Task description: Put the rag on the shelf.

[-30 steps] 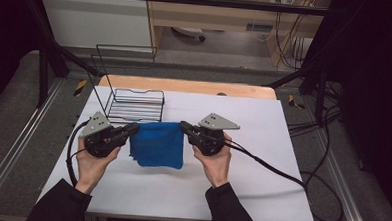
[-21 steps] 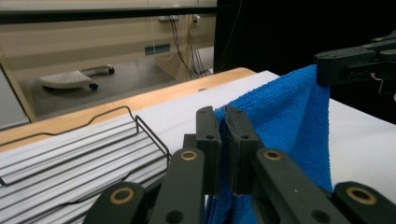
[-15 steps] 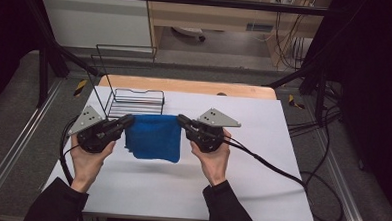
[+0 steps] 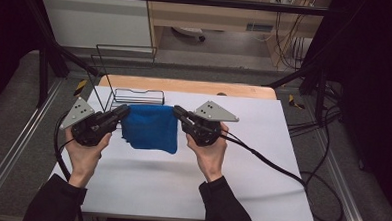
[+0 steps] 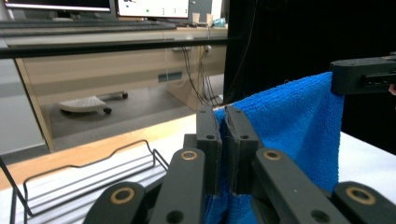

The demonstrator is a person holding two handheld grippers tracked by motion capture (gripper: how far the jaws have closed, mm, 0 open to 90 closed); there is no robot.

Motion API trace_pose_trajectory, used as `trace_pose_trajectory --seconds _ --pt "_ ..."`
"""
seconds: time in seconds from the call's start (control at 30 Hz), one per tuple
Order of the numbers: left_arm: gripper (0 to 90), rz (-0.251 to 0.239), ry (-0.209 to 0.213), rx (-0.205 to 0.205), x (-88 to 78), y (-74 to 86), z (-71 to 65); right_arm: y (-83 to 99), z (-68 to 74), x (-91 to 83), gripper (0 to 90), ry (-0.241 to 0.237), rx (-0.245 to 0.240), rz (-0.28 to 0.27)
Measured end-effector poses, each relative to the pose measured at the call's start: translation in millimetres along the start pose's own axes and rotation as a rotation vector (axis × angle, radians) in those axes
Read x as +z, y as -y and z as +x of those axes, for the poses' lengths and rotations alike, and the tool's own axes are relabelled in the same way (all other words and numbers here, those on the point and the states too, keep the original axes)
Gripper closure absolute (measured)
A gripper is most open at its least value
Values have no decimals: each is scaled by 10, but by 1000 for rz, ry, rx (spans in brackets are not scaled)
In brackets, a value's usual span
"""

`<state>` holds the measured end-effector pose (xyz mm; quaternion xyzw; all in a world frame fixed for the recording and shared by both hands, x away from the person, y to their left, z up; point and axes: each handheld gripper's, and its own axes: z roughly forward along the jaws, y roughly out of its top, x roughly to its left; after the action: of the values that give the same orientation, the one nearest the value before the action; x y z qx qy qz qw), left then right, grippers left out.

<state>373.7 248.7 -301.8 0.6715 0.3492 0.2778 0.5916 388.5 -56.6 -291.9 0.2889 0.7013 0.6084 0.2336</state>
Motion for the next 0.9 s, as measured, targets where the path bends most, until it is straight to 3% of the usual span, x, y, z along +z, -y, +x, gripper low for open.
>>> trace_pose_trajectory --seconds 0.9 --pt "850 -110 -43 8 -66 -396 200 -433 71 182 873 26 -59 -91"
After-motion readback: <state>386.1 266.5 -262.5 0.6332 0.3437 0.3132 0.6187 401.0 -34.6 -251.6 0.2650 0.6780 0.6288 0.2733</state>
